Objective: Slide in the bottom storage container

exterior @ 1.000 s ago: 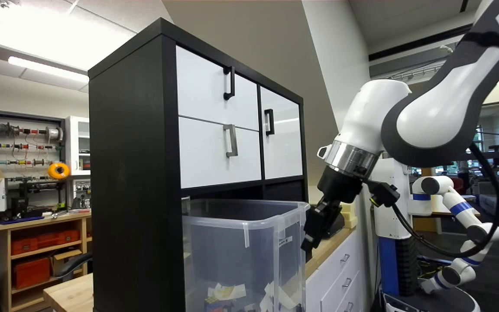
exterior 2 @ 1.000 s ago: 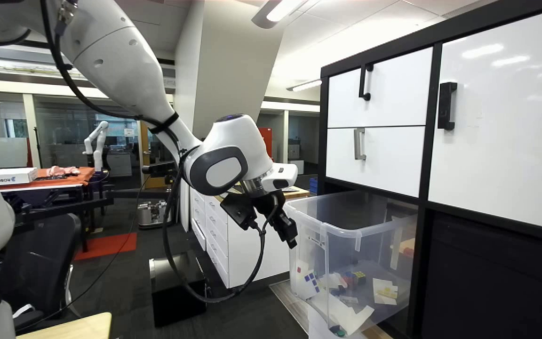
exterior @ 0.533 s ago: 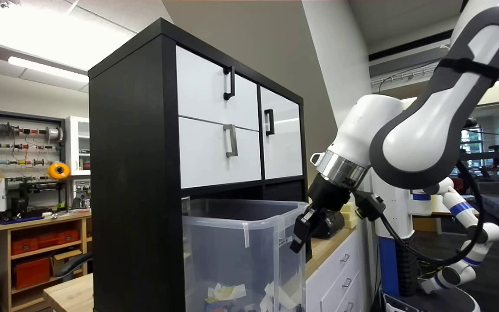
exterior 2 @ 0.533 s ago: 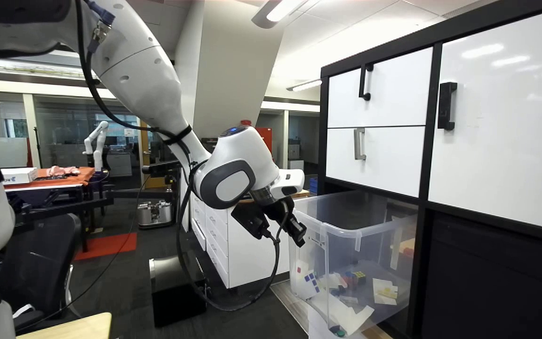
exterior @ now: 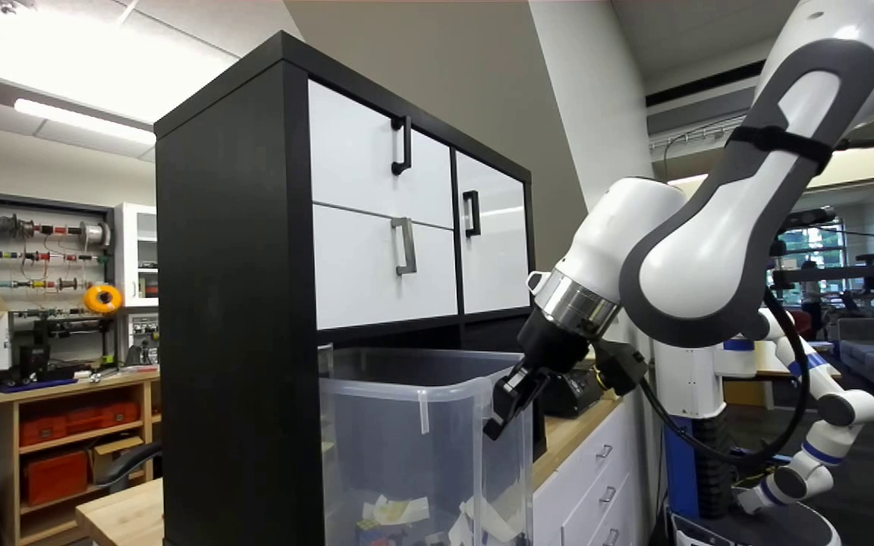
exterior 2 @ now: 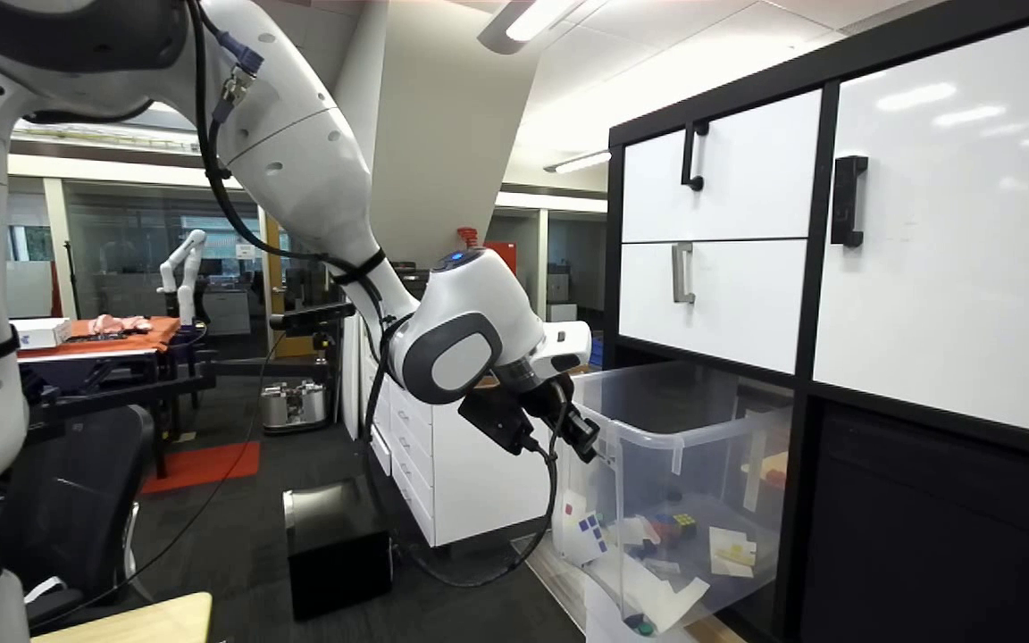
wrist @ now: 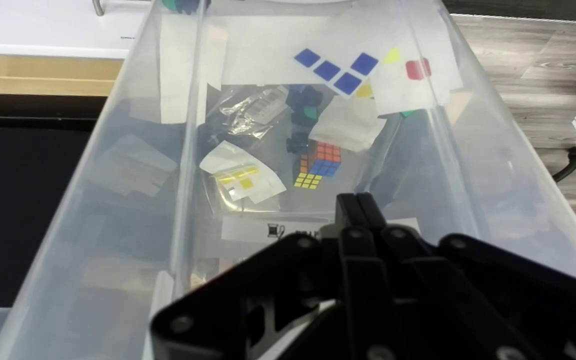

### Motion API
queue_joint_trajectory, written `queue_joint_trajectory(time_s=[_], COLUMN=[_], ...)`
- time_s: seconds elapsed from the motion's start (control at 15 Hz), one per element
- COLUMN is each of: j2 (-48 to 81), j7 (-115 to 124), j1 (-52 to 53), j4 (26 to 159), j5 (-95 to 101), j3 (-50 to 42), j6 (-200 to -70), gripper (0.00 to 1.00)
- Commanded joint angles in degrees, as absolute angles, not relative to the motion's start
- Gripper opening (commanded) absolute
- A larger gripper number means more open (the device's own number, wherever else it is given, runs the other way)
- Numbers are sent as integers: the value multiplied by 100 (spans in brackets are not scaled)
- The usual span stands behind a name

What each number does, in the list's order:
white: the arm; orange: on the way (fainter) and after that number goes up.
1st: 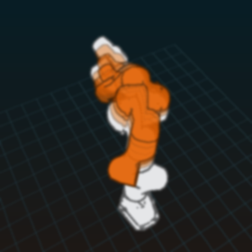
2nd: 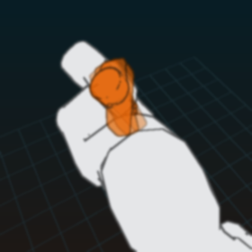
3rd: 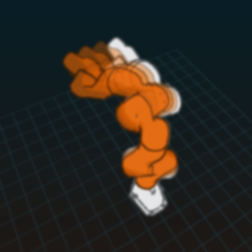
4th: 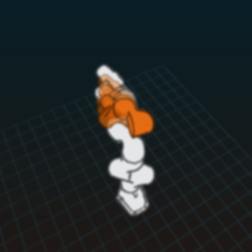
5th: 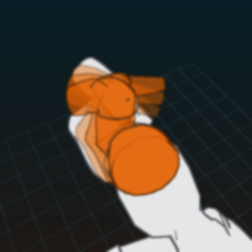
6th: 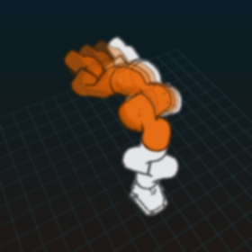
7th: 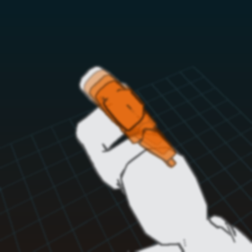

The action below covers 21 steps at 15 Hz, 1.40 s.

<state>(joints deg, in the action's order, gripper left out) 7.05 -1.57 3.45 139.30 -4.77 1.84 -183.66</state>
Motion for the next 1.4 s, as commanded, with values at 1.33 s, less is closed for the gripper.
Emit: queue_joint_trajectory(time_s=[1.33], j2=[2377], j7=[-209], j1=[288], j4=[11624], j5=[10], j3=[141], j6=[-18074], gripper=[0])
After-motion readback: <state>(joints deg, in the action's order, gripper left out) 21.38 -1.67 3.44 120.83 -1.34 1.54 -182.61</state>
